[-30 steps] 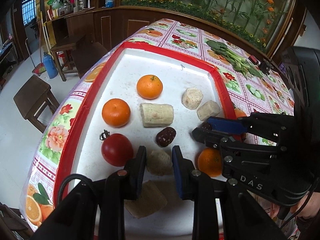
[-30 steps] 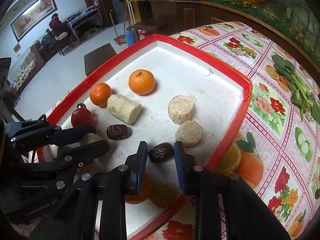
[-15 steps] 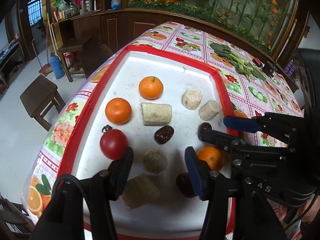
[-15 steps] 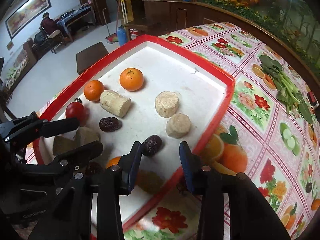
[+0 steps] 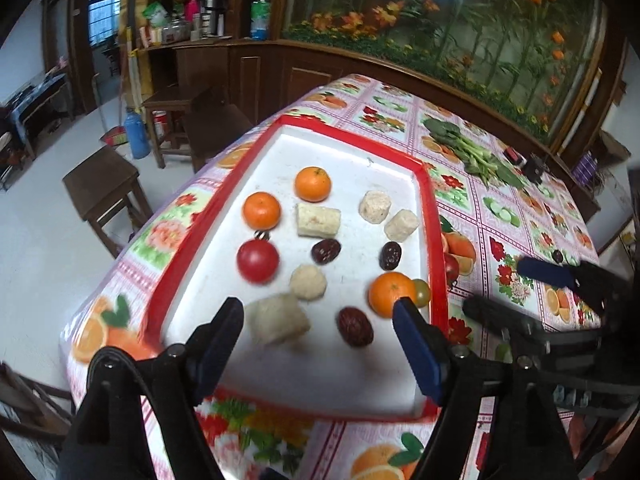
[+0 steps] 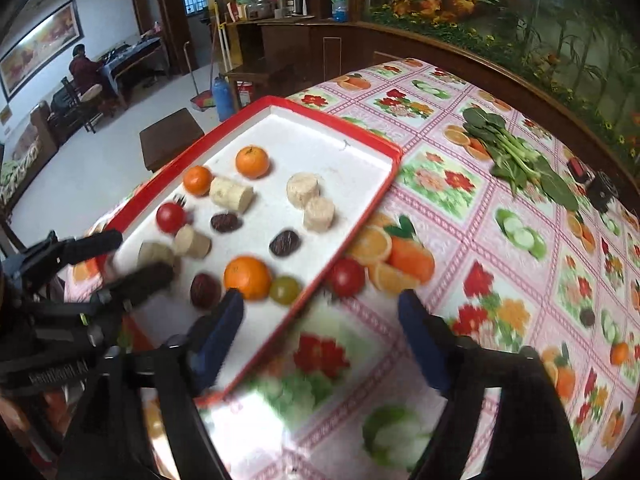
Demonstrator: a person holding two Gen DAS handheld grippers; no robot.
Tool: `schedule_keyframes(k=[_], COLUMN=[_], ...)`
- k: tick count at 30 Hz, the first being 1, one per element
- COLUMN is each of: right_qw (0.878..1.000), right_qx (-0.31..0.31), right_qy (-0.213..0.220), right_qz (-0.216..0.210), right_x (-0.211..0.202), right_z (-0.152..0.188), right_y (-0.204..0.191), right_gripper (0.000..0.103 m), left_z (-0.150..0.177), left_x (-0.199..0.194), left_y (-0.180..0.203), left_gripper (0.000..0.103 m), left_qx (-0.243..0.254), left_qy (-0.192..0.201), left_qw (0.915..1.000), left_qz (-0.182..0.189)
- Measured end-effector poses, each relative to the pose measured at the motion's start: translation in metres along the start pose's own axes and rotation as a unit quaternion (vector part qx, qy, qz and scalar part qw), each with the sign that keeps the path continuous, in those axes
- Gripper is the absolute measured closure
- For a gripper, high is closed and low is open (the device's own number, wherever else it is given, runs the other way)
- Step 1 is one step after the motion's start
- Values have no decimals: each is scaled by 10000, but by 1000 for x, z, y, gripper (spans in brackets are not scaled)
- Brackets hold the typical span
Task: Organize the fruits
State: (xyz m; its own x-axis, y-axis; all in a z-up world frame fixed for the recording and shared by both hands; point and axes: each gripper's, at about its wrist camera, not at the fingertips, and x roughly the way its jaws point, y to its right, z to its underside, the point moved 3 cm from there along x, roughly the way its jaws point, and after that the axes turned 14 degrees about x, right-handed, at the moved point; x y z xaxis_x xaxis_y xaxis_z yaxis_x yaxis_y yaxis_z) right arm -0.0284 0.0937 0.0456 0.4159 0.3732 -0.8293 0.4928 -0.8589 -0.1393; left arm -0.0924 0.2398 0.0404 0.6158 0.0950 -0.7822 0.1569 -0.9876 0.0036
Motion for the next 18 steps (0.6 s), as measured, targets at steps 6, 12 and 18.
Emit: schedule_keyframes(k=[6,12,18], right_qw=[9994,9997,9996], right_qx=[-291,-186,-177], right_qy=[-70,-125,-168], right_qz=[153,124,114], right_x=[-11,-17,-19], right_z=[40,61,70], right_y=[-6,-1,1], right_gripper=[13,12,12], left_z=[20,43,59], left_x=[-16,-22,-26], left_y=[-2,2,14], left_gripper=[24,21,21], left_qx=[-270,-470,-434], left_qy=[-94,-246,-242], left_qw=[9981,9968,9970], left_qz=[-543,-593,-601])
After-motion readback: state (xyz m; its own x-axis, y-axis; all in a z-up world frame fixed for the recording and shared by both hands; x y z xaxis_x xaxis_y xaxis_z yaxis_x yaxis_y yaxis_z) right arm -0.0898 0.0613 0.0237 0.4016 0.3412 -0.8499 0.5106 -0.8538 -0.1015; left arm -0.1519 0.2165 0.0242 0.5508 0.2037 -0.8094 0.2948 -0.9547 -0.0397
